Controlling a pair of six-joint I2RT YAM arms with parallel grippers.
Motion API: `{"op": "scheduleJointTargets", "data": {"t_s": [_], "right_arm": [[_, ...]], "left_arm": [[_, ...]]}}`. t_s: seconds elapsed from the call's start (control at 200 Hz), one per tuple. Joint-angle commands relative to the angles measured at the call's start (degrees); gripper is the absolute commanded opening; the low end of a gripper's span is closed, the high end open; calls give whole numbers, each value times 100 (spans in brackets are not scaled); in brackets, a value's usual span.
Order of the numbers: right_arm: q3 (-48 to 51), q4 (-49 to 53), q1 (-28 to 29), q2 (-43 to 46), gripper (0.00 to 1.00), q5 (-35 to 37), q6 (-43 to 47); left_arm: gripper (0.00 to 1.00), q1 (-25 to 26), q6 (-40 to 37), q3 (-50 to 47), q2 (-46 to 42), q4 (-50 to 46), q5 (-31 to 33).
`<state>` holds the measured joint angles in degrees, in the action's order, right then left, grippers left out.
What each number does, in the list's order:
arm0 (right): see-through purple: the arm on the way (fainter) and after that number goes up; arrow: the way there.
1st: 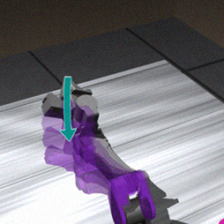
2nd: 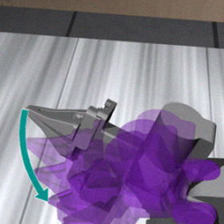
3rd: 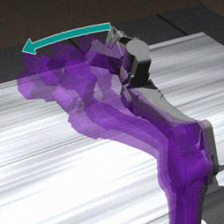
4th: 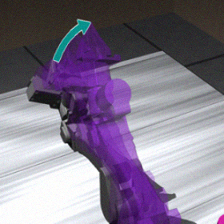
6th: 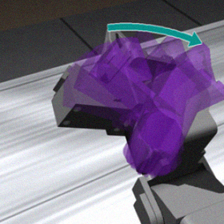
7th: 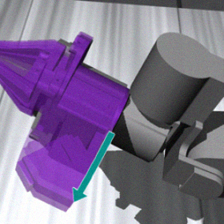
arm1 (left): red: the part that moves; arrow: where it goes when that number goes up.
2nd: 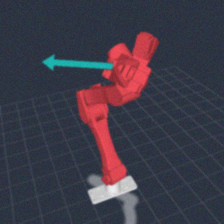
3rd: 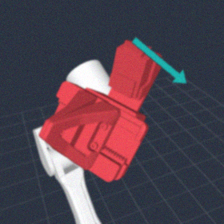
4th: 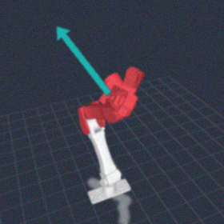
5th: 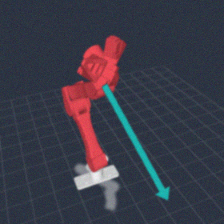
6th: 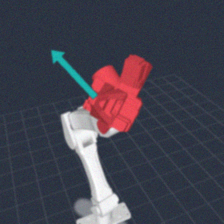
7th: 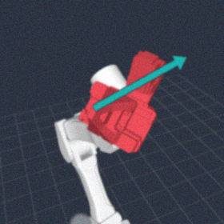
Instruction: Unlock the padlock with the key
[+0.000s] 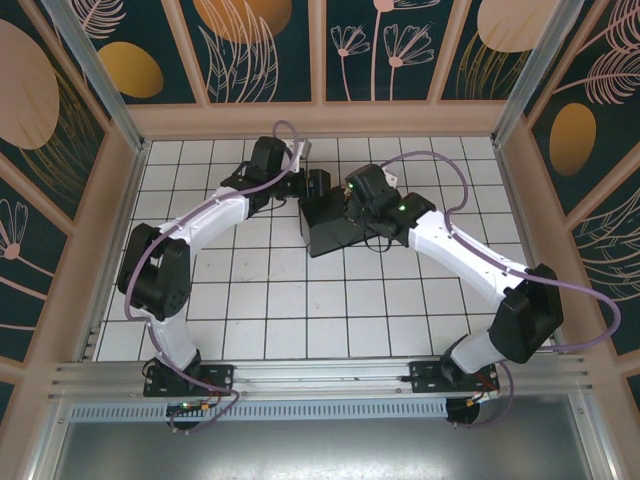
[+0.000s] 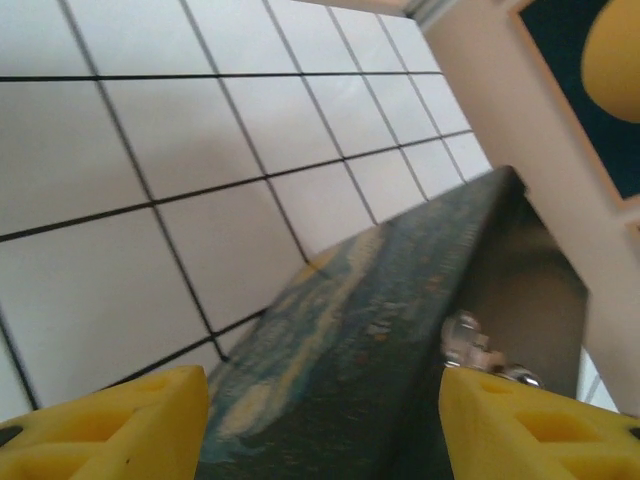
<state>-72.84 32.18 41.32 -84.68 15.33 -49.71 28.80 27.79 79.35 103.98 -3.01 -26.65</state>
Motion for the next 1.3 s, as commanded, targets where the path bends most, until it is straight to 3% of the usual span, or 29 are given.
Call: {"op": "scheduleJointTargets", "data": {"t_s": [0.0,0.25,0.46,0.611,0.881,0.956,1.086,1.296], "right_arm": [[160,15,187,104,0,480,-699],[256,364,284,201,0,1133,-1155],[103,185,-112,122,0,876,-441],[56,46,-445,43,0,884,-232],[-182,-111,-478,-6,0,650,317],[-187,-97,-499,64,0,708,319],[-216,-187,-548,19,0,640,326],[-305,-241,-764,-235,0,740,236]], "left_arm": [[63,253,201,-374,-480,353,-533],[61,391,768,-987,-1104,512,-802],[61,484,937,-1209,-1160,596,-749],[59,532,875,-1181,-960,403,-332],[59,581,139,-172,-618,-621,923],[58,586,-52,299,-102,-714,886],[45,666,-418,781,562,-833,920],[42,749,-588,704,728,-759,558]]}}
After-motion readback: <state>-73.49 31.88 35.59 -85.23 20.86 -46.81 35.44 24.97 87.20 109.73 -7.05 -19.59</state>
